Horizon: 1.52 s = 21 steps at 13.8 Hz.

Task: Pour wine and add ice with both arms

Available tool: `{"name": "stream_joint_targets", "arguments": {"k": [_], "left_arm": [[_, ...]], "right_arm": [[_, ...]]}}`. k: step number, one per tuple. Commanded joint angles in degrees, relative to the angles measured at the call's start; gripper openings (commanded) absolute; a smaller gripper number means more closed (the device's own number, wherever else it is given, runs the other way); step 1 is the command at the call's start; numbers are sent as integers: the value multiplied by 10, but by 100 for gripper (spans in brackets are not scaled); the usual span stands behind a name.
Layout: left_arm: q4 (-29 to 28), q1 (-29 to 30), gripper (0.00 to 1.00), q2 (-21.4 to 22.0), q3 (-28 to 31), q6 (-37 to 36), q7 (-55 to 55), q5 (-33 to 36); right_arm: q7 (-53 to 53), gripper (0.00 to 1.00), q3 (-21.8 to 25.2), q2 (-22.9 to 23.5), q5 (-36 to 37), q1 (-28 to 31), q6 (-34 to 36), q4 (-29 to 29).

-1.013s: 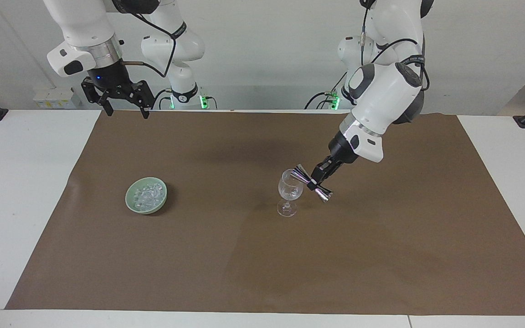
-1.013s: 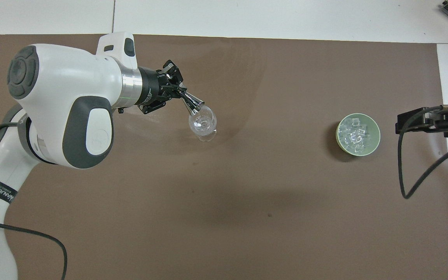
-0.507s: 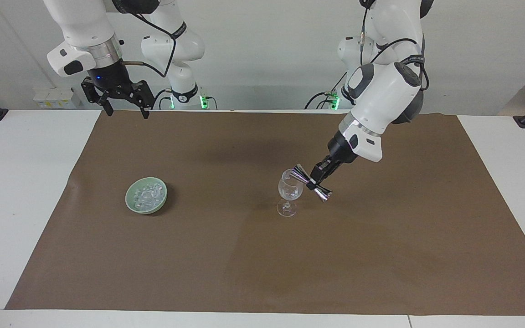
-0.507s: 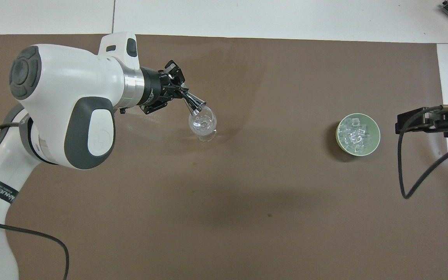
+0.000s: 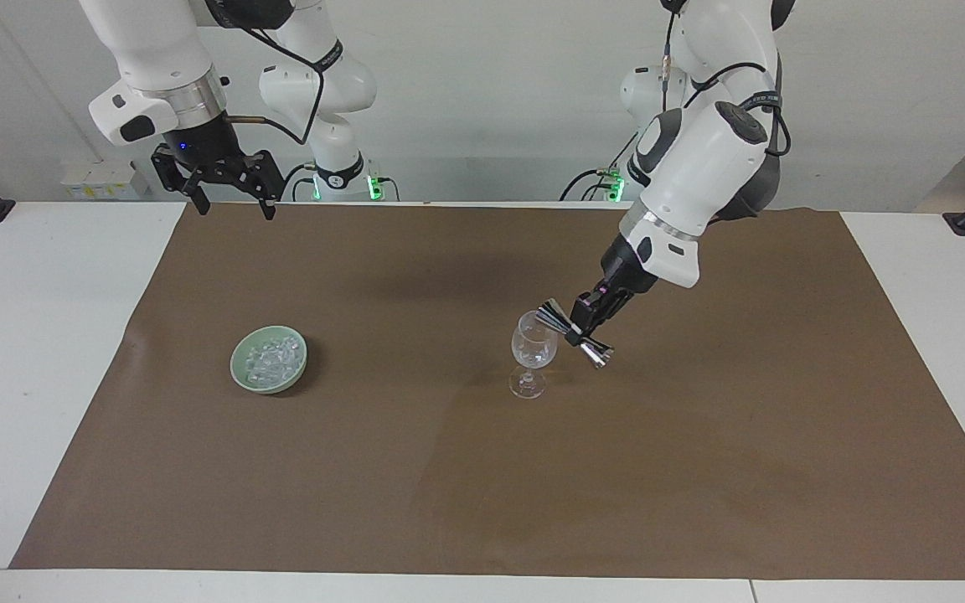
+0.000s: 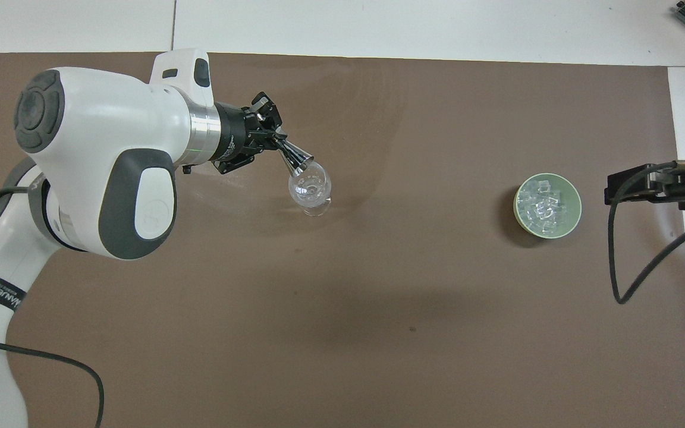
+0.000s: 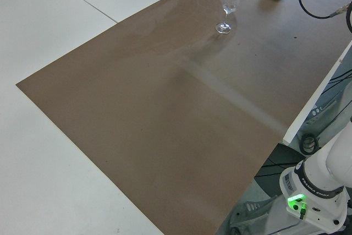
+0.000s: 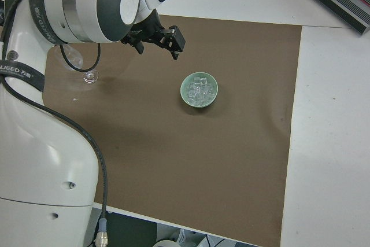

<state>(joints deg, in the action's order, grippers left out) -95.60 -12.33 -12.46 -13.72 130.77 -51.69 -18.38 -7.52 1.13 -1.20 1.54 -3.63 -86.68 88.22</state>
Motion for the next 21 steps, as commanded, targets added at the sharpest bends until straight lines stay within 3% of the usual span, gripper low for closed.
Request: {"name": "stream_joint_targets", "arguments": {"k": [1, 7, 12, 15, 18, 21], "left_arm": [[-4, -16, 0, 9, 8, 4, -17, 19], [-9, 8, 0, 9, 7, -3, -37, -12], [-17, 93, 0, 13, 6, -82, -10, -193], [-30, 159, 0, 10, 7, -149, 29, -291], [-49, 236, 0, 0, 7, -231, 52, -370], [-50, 301, 0, -25, 7, -306, 63, -401]], "right_arm": [[12, 100, -2, -18, -3, 8, -23, 28], [38, 100, 3, -25, -3, 26, -88, 81], [44, 100, 4, -44, -3, 27, -177, 156], [66, 100, 4, -28, -3, 27, -208, 173], [77, 100, 4, -21, -1, 43, -269, 214], [100, 100, 5, -14, 1, 51, -313, 251]]}}
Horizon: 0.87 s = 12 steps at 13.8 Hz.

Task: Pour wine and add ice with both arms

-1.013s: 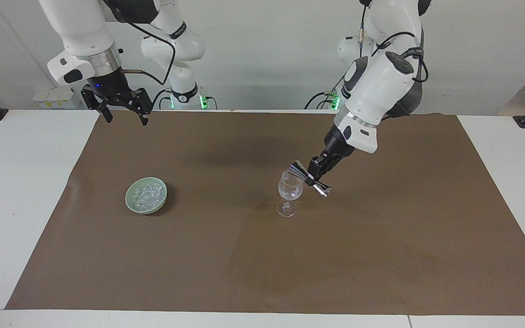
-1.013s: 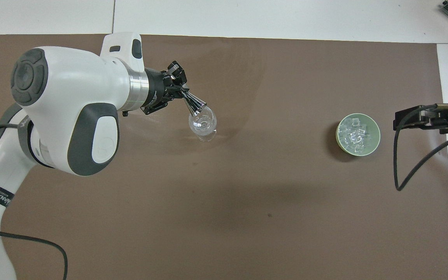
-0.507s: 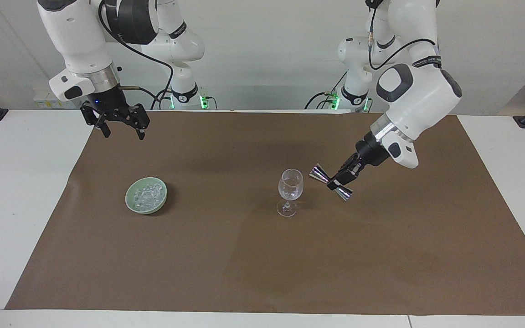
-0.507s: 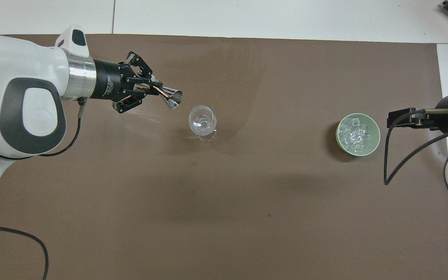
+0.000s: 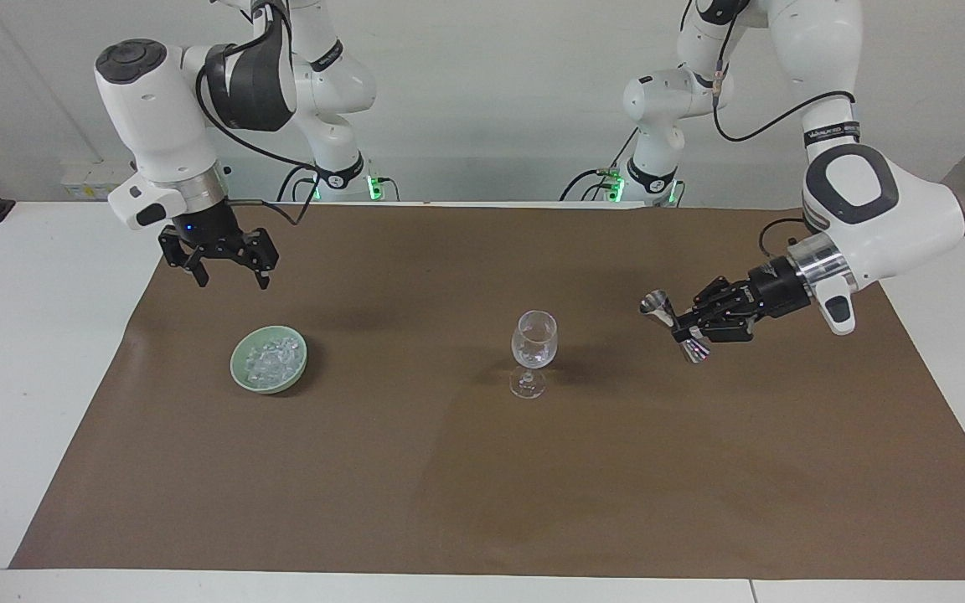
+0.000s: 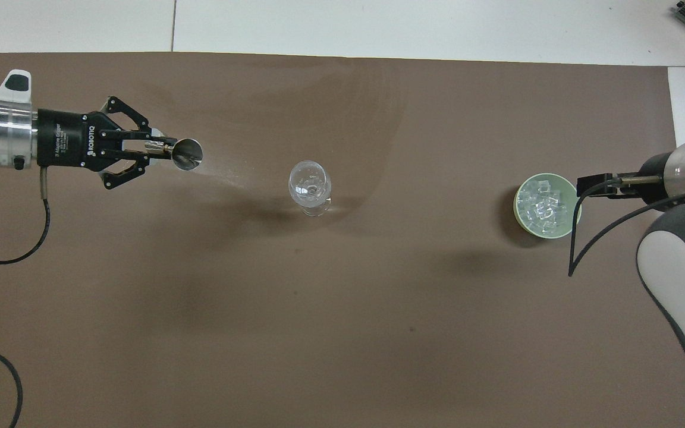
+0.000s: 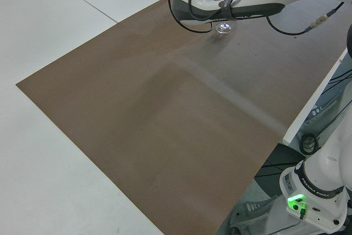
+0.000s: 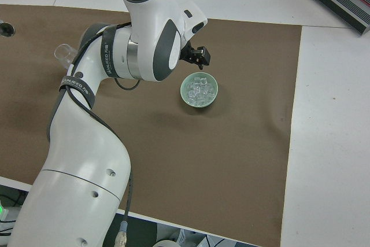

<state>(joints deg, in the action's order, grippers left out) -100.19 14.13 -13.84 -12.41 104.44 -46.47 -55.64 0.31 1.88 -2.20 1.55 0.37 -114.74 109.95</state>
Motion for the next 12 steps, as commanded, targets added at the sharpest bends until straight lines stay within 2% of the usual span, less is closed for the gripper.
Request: {"name": "stream_joint_targets", "arguments": {"k": [1, 6, 12], "left_arm": [[-3, 57, 0, -26, -6, -68, 12, -39], [-1, 125, 0, -82, -6, -145, 24, -66], [20, 181, 0, -177, -5, -214, 17, -104]], "right_arm": [[22, 100, -2, 0, 2, 12, -44, 42], [21, 100, -2, 39, 7, 12, -86, 48], [19, 100, -2, 56, 8, 12, -118, 71]]}}
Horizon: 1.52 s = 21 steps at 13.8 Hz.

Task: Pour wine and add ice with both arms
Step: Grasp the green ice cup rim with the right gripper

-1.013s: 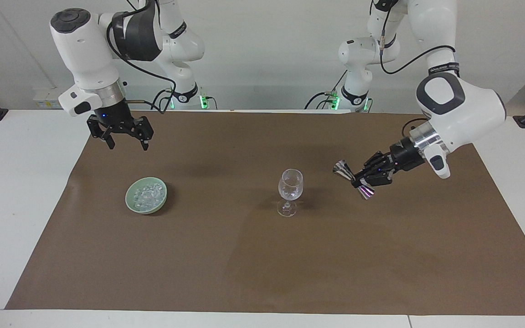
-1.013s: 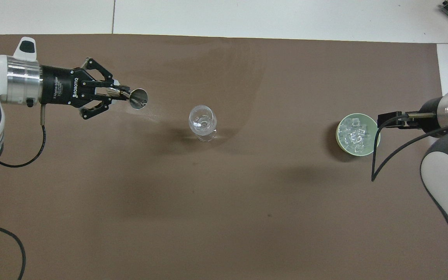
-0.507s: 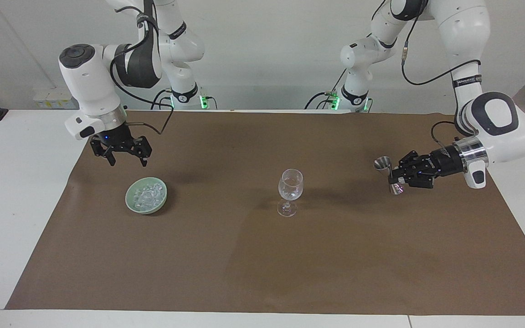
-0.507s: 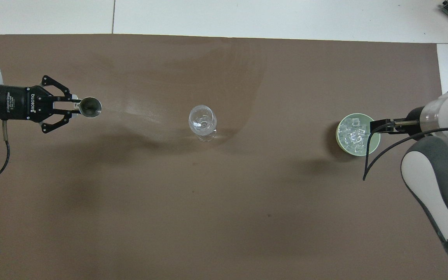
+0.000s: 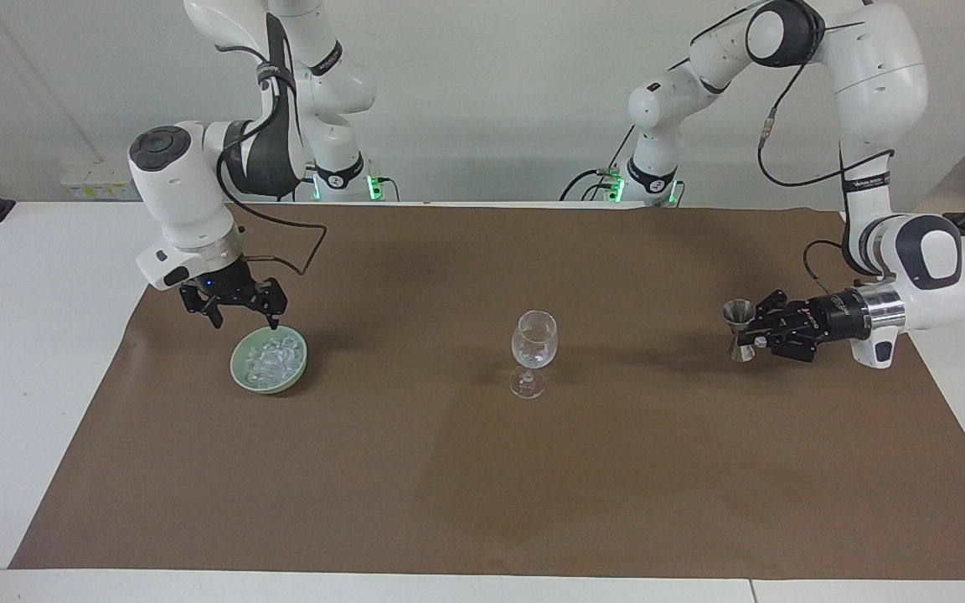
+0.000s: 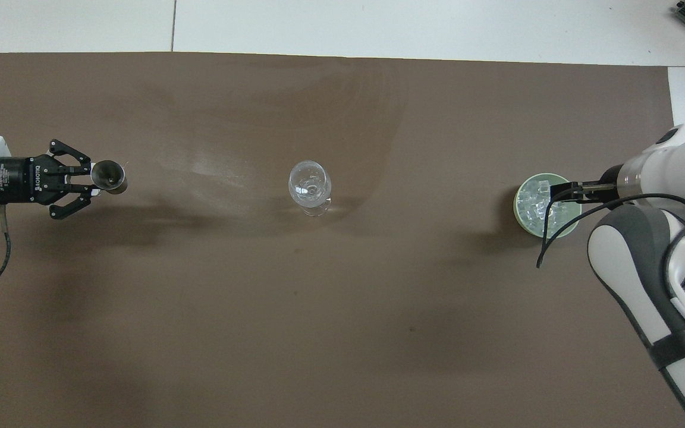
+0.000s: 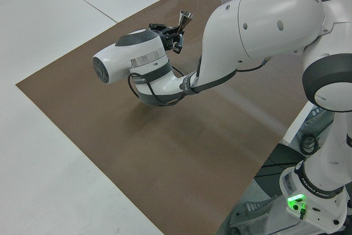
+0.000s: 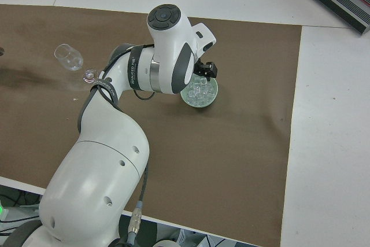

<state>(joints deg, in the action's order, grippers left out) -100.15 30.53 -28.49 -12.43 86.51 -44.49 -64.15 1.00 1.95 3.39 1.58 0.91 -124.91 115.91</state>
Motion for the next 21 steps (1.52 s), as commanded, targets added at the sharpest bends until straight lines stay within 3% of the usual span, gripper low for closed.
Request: {"name": "stream_joint_targets", "arguments": {"k": [1, 14, 21], "left_arm": [[24, 22, 0, -40, -5, -41, -2, -19], [70, 50, 0, -141, -3, -85, -7, -8], [76, 52, 0, -155, -1, -81, -2, 5]], "right_arm": [[12, 100, -3, 6, 8, 7, -19, 12], [32, 100, -3, 33, 22, 6, -86, 51], [35, 100, -3, 57, 25, 3, -139, 56]]}}
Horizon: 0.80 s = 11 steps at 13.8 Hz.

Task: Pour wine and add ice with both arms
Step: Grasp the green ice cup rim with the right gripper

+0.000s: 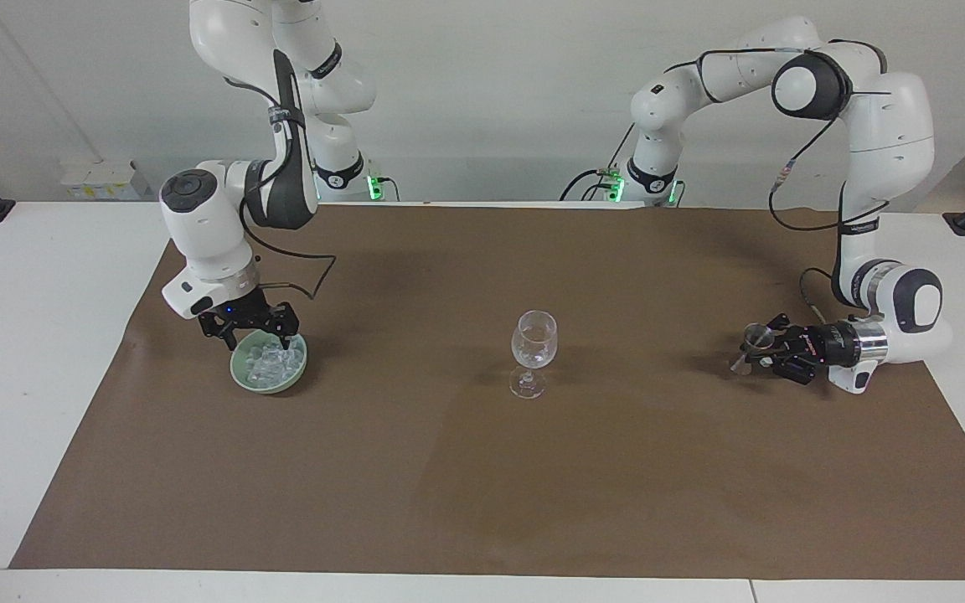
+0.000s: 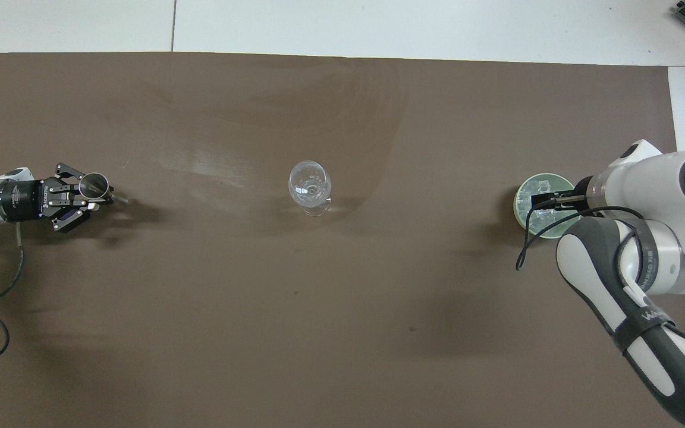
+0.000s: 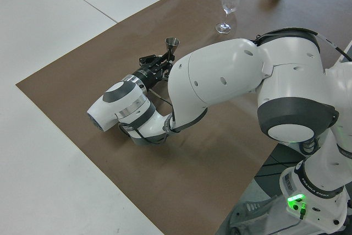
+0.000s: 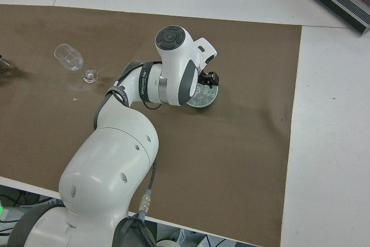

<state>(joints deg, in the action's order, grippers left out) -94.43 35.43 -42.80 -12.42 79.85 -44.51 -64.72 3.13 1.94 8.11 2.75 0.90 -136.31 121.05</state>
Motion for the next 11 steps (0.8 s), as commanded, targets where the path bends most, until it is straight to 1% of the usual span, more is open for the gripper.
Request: {"name": "stream_joint_targets", "arguments": {"k": [1, 2, 3, 5, 6, 8, 9, 11], "left_arm": [[21, 3, 0, -12, -2, -12, -1, 13], [22, 2, 0, -12, -2, -10, -1, 14], [22, 1, 0, -12, -2, -9, -1, 17], [22, 2, 0, -12, -2, -8, 1, 19], [22, 2, 0, -14, -1, -7, 2, 19], [23, 1, 0, -15, -2, -3, 3, 25], [24, -1, 0, -16, -2, 1, 3, 27], [24, -1, 0, -18, -1, 7, 6, 28]], "right_arm": [[14, 100, -3, 13, 16, 1, -30, 4], [14, 100, -3, 14, 16, -1, -30, 4], [16, 94, -3, 14, 16, -1, -30, 4], [36, 88, -3, 15, 19, -2, -29, 8], [42, 80, -3, 15, 19, -2, -30, 10], [48, 74, -3, 15, 22, -2, -29, 12], [48, 67, -3, 14, 22, -2, -29, 15], [48, 66, -3, 14, 22, -3, -30, 23]]}}
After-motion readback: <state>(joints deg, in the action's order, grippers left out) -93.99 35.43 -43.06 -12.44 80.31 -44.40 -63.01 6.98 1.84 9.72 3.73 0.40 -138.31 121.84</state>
